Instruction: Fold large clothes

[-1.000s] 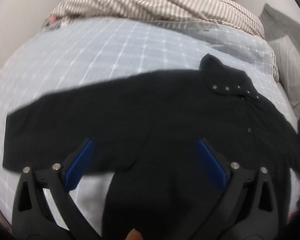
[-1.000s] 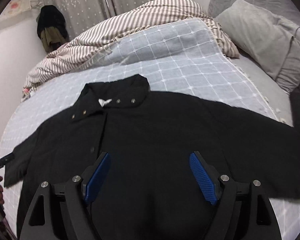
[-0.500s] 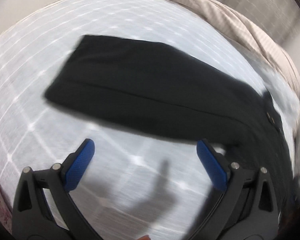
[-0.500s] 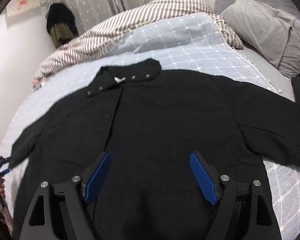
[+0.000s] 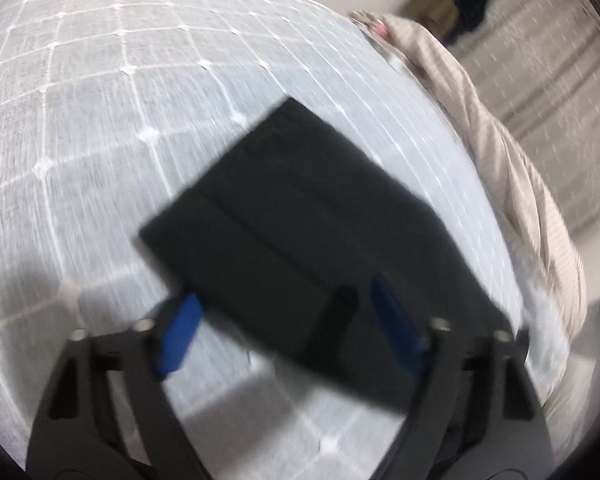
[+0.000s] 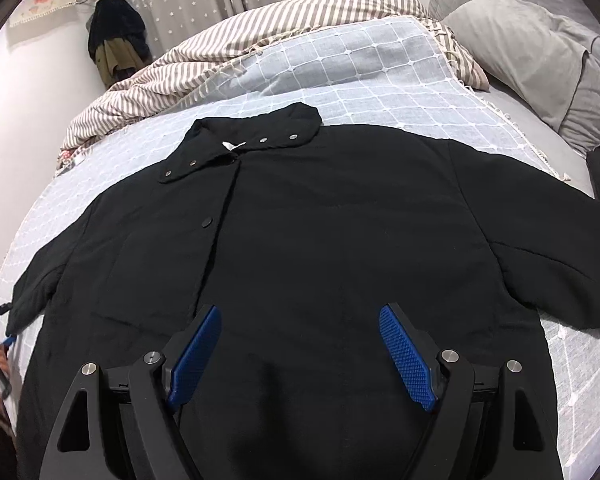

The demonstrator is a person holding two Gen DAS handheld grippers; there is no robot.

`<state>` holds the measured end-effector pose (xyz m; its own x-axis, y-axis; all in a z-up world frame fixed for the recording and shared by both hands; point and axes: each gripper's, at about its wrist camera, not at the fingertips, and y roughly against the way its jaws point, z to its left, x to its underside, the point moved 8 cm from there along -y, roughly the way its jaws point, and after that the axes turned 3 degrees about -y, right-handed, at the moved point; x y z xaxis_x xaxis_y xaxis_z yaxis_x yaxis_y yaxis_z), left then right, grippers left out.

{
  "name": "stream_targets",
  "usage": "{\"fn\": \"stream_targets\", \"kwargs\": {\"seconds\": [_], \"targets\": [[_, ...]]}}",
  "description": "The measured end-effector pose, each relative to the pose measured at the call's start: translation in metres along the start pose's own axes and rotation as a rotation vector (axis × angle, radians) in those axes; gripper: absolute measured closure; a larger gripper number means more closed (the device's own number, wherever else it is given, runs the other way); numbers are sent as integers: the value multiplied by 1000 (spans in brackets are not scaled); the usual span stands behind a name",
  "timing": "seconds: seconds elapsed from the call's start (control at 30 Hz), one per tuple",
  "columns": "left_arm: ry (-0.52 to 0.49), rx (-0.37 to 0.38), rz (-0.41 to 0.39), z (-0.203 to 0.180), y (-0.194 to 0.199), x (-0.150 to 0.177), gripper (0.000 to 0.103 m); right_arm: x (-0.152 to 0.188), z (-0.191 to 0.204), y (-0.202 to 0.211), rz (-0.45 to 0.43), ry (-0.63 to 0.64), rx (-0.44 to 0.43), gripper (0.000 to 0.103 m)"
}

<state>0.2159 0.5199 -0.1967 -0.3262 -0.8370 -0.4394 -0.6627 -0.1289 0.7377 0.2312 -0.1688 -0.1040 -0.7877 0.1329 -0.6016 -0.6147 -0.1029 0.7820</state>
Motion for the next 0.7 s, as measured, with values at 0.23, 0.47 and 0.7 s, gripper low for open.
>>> {"fn": "stream_targets", "kwargs": {"seconds": [0.23, 0.47, 0.7], "targets": [[149, 11, 10, 11, -8, -11, 85, -1, -5, 0, -2, -9, 12, 20], [63, 134, -125, -50, 37, -31, 92, 0, -7, -3, 7, -20, 8, 20], [-136, 349, -192, -173, 85, -17, 92, -1, -2, -4, 7, -5, 4, 20]]}}
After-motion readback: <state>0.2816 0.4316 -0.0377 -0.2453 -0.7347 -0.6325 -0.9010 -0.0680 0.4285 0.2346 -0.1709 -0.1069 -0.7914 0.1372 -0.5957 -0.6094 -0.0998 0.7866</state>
